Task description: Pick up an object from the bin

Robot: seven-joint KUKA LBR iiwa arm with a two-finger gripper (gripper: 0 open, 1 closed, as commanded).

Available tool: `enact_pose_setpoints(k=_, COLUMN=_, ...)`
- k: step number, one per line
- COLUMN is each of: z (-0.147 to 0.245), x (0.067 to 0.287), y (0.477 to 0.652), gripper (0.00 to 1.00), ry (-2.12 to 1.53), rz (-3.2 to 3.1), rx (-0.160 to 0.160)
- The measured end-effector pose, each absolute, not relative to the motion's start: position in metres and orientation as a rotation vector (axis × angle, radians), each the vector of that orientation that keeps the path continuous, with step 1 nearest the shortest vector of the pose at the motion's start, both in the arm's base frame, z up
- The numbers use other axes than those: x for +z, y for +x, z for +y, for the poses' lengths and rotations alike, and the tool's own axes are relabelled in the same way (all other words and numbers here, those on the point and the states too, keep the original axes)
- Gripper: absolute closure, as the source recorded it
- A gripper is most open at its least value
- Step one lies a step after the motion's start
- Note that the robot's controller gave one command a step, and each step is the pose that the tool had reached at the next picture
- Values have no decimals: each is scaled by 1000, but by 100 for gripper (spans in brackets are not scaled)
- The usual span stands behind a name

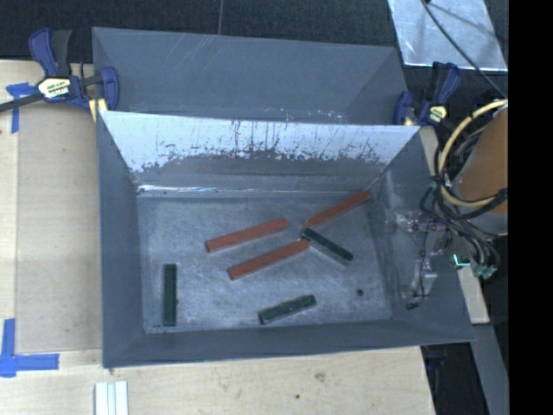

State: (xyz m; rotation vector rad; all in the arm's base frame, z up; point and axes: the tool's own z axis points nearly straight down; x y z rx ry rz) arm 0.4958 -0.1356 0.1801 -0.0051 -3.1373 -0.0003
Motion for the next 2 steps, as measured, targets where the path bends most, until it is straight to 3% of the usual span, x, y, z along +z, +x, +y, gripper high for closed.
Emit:
enact_pose_setpoints(k=1, z=-104, x=66, y=538, gripper=0, ry=-205, rz=-3131, rx=-1)
enact_pose_setpoints(k=2, z=-94, x=70, y=532, gripper=0, ry=-194, rz=-3134, rx=0)
